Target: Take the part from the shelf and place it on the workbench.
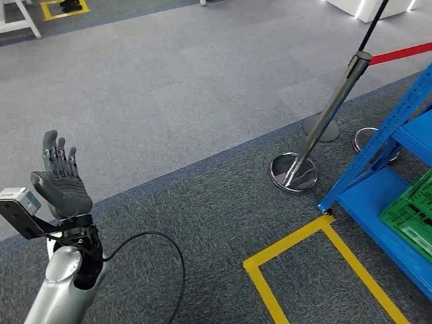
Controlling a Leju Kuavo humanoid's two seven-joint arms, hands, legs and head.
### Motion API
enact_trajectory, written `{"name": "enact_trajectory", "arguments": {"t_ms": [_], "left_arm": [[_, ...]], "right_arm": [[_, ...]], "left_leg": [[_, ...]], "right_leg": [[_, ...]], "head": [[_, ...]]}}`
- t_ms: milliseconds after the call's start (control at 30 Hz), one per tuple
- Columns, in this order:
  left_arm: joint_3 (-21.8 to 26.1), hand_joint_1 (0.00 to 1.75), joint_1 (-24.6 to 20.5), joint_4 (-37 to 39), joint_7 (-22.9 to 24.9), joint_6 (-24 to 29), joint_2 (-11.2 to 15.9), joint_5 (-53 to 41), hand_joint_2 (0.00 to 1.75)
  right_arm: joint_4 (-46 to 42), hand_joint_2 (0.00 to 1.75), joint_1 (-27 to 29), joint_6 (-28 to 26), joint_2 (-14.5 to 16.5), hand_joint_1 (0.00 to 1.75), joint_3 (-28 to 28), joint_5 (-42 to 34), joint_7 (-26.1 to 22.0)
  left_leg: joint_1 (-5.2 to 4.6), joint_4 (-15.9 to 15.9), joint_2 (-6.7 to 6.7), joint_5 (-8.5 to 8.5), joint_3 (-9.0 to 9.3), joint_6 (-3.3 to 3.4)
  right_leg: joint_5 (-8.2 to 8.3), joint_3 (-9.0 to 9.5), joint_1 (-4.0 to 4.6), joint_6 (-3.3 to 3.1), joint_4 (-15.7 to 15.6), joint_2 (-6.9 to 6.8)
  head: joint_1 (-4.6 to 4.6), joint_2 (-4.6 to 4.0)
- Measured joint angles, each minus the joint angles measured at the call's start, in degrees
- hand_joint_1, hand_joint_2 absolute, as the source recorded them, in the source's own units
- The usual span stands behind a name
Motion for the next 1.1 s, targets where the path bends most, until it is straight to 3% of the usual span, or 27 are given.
{"name": "enact_trajectory", "arguments": {"t_ms": [67, 100, 167, 233, 300, 367, 433, 500, 567, 600, 667, 733, 800, 867, 933, 1000, 1067, 1100], "left_arm": [[0.0, 0.00, 0.1, 0.0, 0.1, -0.3, 0.0, 0.1, 0.00], [0.0, 0.00, 0.1, 0.0, 0.2, -0.5, 0.0, 0.1, 0.00], [0.0, 0.00, 0.1, 0.0, 0.3, -0.8, 0.0, 0.2, 0.00], [0.0, 0.00, 0.0, 0.0, 0.4, -0.9, 0.0, 0.1, 0.00], [0.0, 0.00, 0.0, 0.1, 0.4, -0.9, 0.0, 0.1, 0.00], [0.0, 0.00, -0.1, 0.1, 0.4, -0.9, 0.0, 0.1, 0.00], [0.0, 0.00, -0.2, 0.1, 0.4, -0.9, 0.0, 0.1, 0.00], [0.0, 0.00, -0.1, 0.1, 0.4, -0.9, 0.1, 0.1, 0.00], [0.0, 0.00, 0.1, 0.1, 0.4, -0.9, 0.1, 0.1, 0.00], [0.0, 0.00, 0.1, 0.1, 0.4, -0.9, 0.2, 0.1, 0.00], [0.0, 0.00, 0.1, 0.1, 0.4, -0.9, 0.2, 0.1, 0.00], [0.0, 0.00, 0.1, 0.1, 0.4, -0.9, 0.2, 0.1, 0.00], [0.0, 0.00, 0.1, 0.1, 0.5, -0.9, 0.2, 0.1, 0.00], [0.0, 0.00, 0.0, 0.1, 0.5, -0.9, 0.1, 0.1, 0.00], [0.0, 0.00, -0.2, 0.1, 0.4, -1.0, 0.1, 0.1, 0.00], [0.0, 0.00, -0.1, 0.1, 0.5, -1.2, 0.0, 0.1, 0.00], [0.0, 0.00, 0.0, 0.1, 0.5, -1.4, 0.0, 0.1, 0.00], [0.0, 0.00, 0.1, 0.1, 0.5, -1.5, 0.0, 0.1, 0.00]], "right_arm": [[0.0, 0.00, 0.0, 0.1, 0.0, 0.00, 0.0, 0.2, 0.1], [0.0, 0.00, 0.0, 0.2, 0.0, 0.00, 0.0, 0.4, 0.3], [0.0, 0.00, 0.1, 0.4, 0.0, 0.00, 0.0, 0.5, 0.4], [0.0, 0.00, 0.0, 0.6, -0.1, 0.00, 0.0, 0.6, 0.5], [0.0, 0.00, -0.1, 0.8, -0.1, 0.00, 0.0, 0.6, 0.5], [0.0, 0.00, 0.0, 0.8, -0.1, 0.00, 0.0, 0.7, 0.5], [0.0, 0.00, 0.0, 0.8, -0.2, 0.00, 0.0, 0.7, 0.5], [0.0, 0.00, -0.1, 0.8, -0.2, 0.00, 0.0, 0.7, 0.5], [0.0, 0.00, -0.1, 0.8, -0.2, 0.00, 0.0, 0.7, 0.5], [0.0, 0.00, -0.1, 0.8, -0.2, 0.00, 0.0, 0.7, 0.5], [0.0, 0.00, 0.0, 0.8, -0.2, 0.00, 0.0, 0.7, 0.5], [0.0, 0.00, -0.1, 0.8, -0.2, 0.00, 0.0, 0.7, 0.5], [0.0, 0.00, -0.1, 0.8, -0.2, 0.00, 0.0, 0.7, 0.5], [0.0, 0.00, 0.1, 0.8, -0.2, 0.00, 0.0, 0.7, 0.5], [0.0, 0.00, 0.2, 0.8, -0.2, 0.00, 0.0, 0.7, 0.5], [0.0, 0.00, 0.1, 0.8, -0.2, 0.00, 0.0, 0.7, 0.5], [0.0, 0.00, 0.0, 0.8, -0.2, 0.00, 0.0, 0.8, 0.5], [0.0, 0.00, 0.0, 0.8, -0.2, 0.00, 0.0, 0.8, 0.5]], "left_leg": [[-0.08, 0.0, 1.49, -0.09, -0.02, 0.08], [-0.08, 0.0, 2.16, -0.14, 0.00, 0.04], [-0.06, 0.1, 3.33, -0.35, 0.20, -0.20], [-0.35, 0.2, 4.29, -0.69, 0.42, -0.73], [-0.68, 0.3, 5.17, -0.89, 0.57, -1.24], [-0.55, 0.4, 5.69, -1.16, 0.81, -1.80], [-0.24, 2.6, 3.78, -2.96, 0.09, -2.35], [-0.09, 9.2, 1.20, -6.51, -2.82, -2.58], [-0.10, 15.8, 0.52, -8.69, -6.06, -2.57], [-0.11, 16.6, 0.44, -8.19, -6.61, -2.48], [-0.12, 11.8, -0.19, -4.32, -4.80, -2.05], [-0.06, 4.6, -2.28, -1.06, -1.75, -1.52], [-0.17, 1.5, -3.47, -0.55, -0.55, -1.30], [-0.28, 0.9, -2.66, -0.39, -0.47, -1.02], [-0.14, 0.2, -1.53, 0.04, -0.21, -0.44], [-0.11, -0.1, -0.21, 0.22, -0.09, -0.10], [-0.18, -0.1, 1.20, 0.17, -0.14, -0.02], [-0.19, -0.1, 1.90, 0.13, -0.15, -0.02]], "right_leg": [[-1.89, -2.82, -0.20, 0.32, 5.9, -0.95], [-1.34, -2.77, -0.29, 0.43, 5.9, -1.20], [2.05, 0.68, -0.42, 0.50, -0.2, -2.34], [4.18, 4.80, -0.13, 0.13, -7.4, -4.36], [4.21, 6.06, 0.23, -0.70, -9.6, -4.87], [4.38, 5.99, 0.21, -1.60, -9.7, -3.72], [4.58, 6.10, 0.04, -2.34, -9.9, -2.67], [4.66, 6.14, 0.00, -2.80, -10.0, -1.59], [4.67, 6.13, 0.15, -2.98, -10.0, -0.25], [4.67, 6.15, 0.22, -3.00, -9.9, 0.49], [4.66, 6.23, 0.29, -2.99, -9.7, 1.98], [4.69, 6.15, 0.31, -2.76, -9.5, 3.28], [4.88, 5.66, 0.13, -2.11, -9.4, 4.29], [5.10, 5.12, -0.15, -1.32, -9.5, 4.92], [4.06, 4.10, -0.07, -0.79, -8.0, 2.97], [0.85, 1.21, -0.02, -0.37, -2.2, 0.05], [-1.89, -2.11, -0.20, 0.07, 4.7, -0.89], [-1.92, -2.70, -0.28, 0.23, 6.0, -1.04]], "head": [[0.05, 0.01], [0.08, 0.02], [0.09, 0.02], [0.05, 0.02], [-0.06, 0.01], [-0.12, 0.01], [-0.33, 0.01], [-0.67, 0.00], [-0.74, 0.00], [-0.74, 0.00], [-0.74, 0.01], [-0.72, 0.02], [-0.71, 0.02], [-0.71, 0.01], [-0.48, 0.01], [-0.17, 0.01], [-0.05, 0.00], [-0.04, 0.00]]}}
